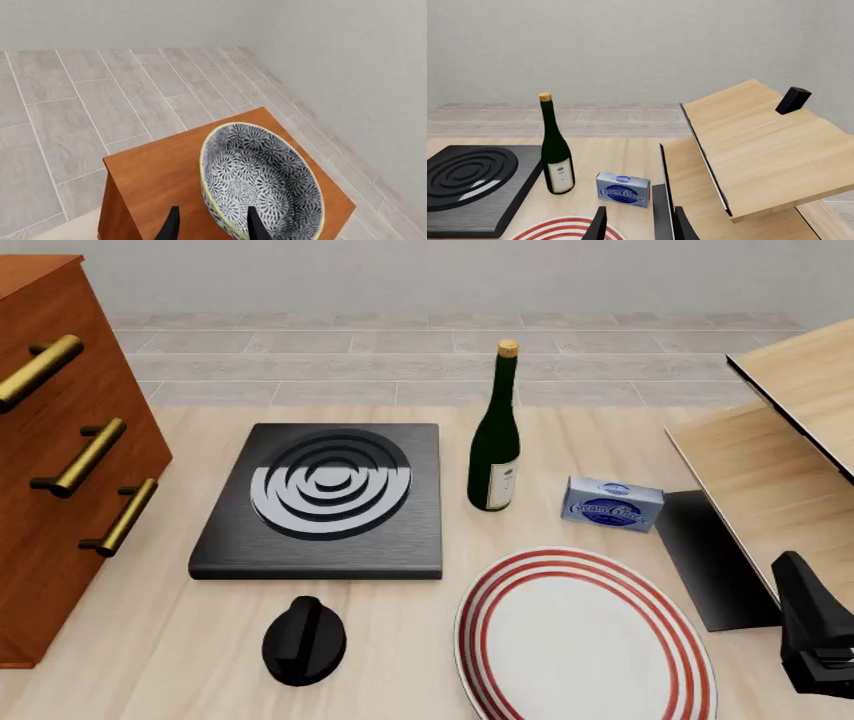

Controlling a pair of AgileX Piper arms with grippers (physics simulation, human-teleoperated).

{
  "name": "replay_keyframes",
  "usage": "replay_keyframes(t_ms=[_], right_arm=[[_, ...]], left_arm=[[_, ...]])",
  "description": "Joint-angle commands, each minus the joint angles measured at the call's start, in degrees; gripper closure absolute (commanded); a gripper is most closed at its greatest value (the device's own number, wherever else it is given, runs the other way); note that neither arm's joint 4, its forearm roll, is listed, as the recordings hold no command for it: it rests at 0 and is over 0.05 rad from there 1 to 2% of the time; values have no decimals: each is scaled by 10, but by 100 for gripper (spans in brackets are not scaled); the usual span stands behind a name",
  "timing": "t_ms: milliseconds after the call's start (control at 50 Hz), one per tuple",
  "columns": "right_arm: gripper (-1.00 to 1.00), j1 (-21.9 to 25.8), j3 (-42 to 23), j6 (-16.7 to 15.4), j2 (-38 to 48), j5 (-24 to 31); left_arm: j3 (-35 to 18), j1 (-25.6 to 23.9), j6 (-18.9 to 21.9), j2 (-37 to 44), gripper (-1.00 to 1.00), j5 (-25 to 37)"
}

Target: Put the bowl on the top of the cabinet.

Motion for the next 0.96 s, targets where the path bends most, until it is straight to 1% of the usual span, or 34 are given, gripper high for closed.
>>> replay_keyframes(t_ms=[20,200,380,640,960], right_arm=[[-100,0,0,0,0,0],[-100,0,0,0,0,0],[-100,0,0,0,0,0],[-100,0,0,0,0,0],[-100,0,0,0,0,0]], left_arm=[[-2,-1,12,-7,-100,1],[-10,-19,1,-42,-100,17],[-15,-27,-3,-71,-100,31],[-18,-29,2,-84,-100,36],[-12,-51,5,-124,-100,48]])
